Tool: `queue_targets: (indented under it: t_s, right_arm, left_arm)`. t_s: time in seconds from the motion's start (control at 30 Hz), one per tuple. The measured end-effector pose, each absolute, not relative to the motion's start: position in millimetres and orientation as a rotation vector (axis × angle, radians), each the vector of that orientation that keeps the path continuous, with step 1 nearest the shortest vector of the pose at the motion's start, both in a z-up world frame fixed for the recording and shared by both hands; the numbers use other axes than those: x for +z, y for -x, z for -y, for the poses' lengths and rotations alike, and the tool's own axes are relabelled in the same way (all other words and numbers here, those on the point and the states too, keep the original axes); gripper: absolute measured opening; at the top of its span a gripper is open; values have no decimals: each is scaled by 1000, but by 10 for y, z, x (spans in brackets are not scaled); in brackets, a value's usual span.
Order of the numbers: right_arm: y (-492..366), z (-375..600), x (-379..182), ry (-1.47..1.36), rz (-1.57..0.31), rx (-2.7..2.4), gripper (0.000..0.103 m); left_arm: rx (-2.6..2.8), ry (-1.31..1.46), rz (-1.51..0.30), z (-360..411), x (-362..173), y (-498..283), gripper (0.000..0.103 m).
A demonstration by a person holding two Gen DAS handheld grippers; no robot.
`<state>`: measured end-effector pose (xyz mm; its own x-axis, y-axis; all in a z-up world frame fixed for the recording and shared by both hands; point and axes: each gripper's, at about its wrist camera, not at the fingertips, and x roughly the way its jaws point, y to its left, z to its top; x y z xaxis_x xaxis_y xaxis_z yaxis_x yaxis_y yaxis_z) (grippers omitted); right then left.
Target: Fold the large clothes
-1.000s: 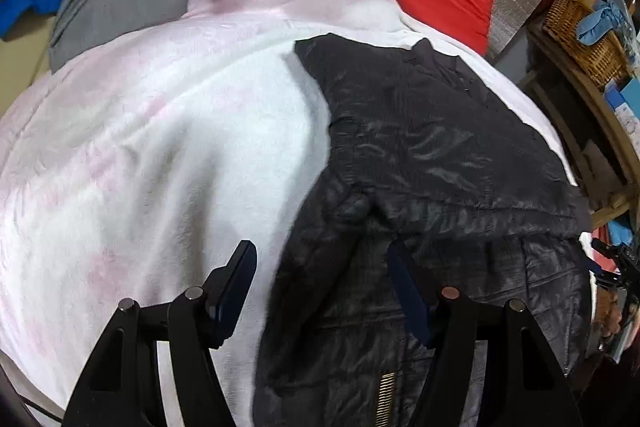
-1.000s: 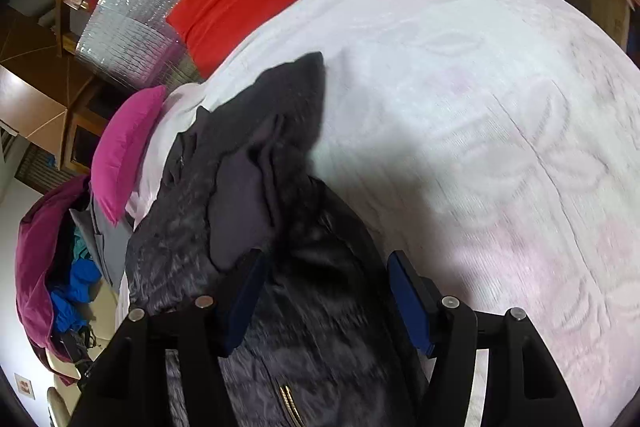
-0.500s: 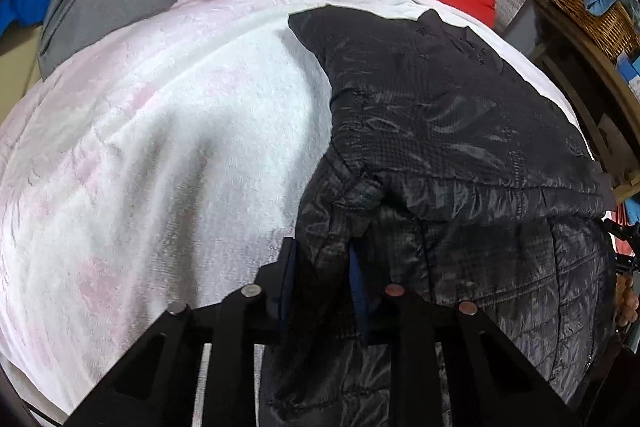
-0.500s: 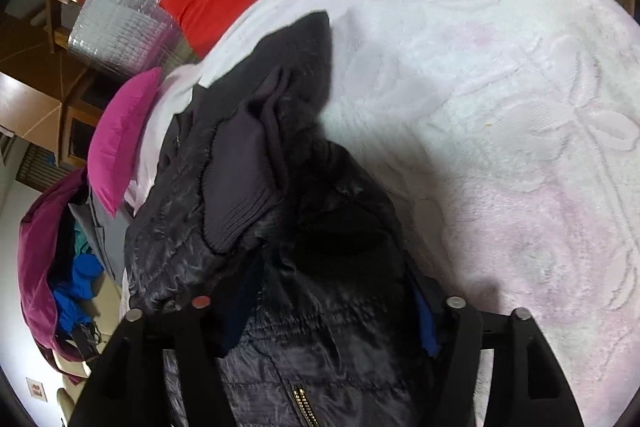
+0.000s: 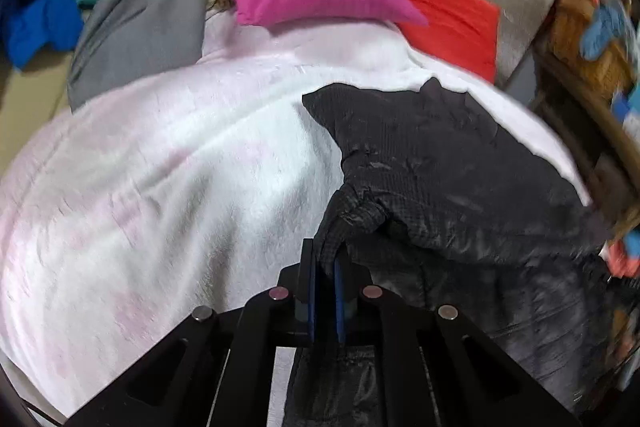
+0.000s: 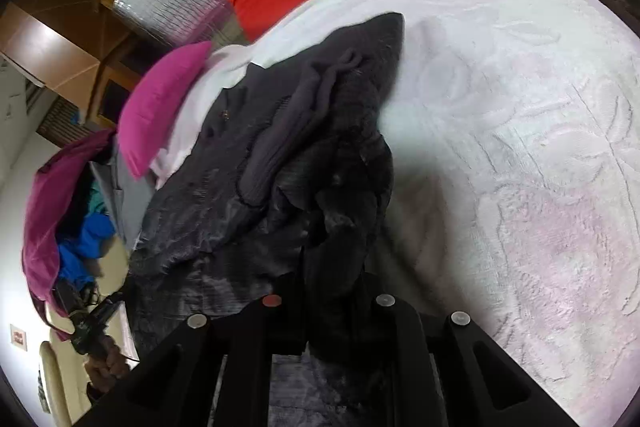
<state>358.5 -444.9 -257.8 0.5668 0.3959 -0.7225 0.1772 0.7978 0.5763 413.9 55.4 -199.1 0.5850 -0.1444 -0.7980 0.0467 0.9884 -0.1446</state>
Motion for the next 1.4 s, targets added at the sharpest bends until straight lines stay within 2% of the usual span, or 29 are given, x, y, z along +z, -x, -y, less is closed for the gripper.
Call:
queue_targets:
  t_s: [0.07,0.17,0.23,0.27,0.3,0.37,0.43,0.5,0.6,0.73,0.8,0.87,0.9,0.93,1.0,1.03,1.1,1.17,1.33,1.4]
  right_arm:
    - [-3652,4433,-2714,-627,-1056,89,18]
    - [-3677,4518,-2758,-658,-1087,71,20]
    - [-3651,4590,-2644,-663,-1058,52,30]
    - [-3622,4634,-2575,-669,-1022,41,42]
    - [-3604,4658,-2524,-673,-993,37,61]
    - [-3580,4706,-2380,-674,-916,52,76]
    - [-3583,4735,-2295,-678,-871,66,77]
    - [-3648,4775,-2281,-709,-838,67,79]
    - [-3838,4720,-2375,-740,-848,35,79]
    - [-4125,4650,-2596,-712,-892,-30,79]
    - [-4181,4652,-2700,-732,-899,-25,74]
    - [-4242,4610,-2744,-720,-916,-22,68]
    - [-4232,4603,-2745,-701,-914,-24,62]
    - [-4239,4557,-2715,-675,-905,-19,59]
    - [-4230,4495,-2617,-623,-875,-12,46]
    - [-4209,4470,-2561,-602,-854,-14,44]
    - [-4089,4425,-2377,-551,-786,-11,39]
    - [-4031,4407,-2308,-531,-754,-15,38]
    - [-4177,4527,-2622,-603,-882,-58,40]
    - [-4156,4561,-2588,-631,-871,-53,41]
  left_arm:
    - [-91,3,-992,-410,-2132,-4174,8]
    - [-80,-4,-1054,-387,-2234,-4249,12]
    - [-91,73,-1052,-489,-2171,-4272,14]
    - [-103,120,-1046,-544,-2131,-4278,14]
    - [-115,157,-1039,-578,-2094,-4281,16]
    - [-121,185,-1022,-614,-2039,-4274,22]
    - [-109,173,-982,-593,-1968,-4284,37]
    - [-120,175,-928,-542,-1900,-4288,45]
    - [-116,201,-889,-539,-1891,-4380,63]
    - [-90,244,-938,-529,-2042,-4614,65]
    - [-94,266,-966,-492,-2157,-4713,65]
    - [-98,286,-997,-433,-2270,-4730,60]
    - [-110,300,-1011,-402,-2312,-4745,47]
    - [-109,299,-1020,-360,-2336,-4749,43]
    - [-91,255,-1001,-276,-2310,-4737,37]
    - [-88,242,-990,-249,-2277,-4720,34]
    - [-87,216,-958,-200,-2181,-4684,34]
    - [-80,180,-962,-160,-2173,-4662,34]
    - [-47,113,-986,-70,-2257,-4661,38]
    - [-36,87,-977,-37,-2219,-4630,39]
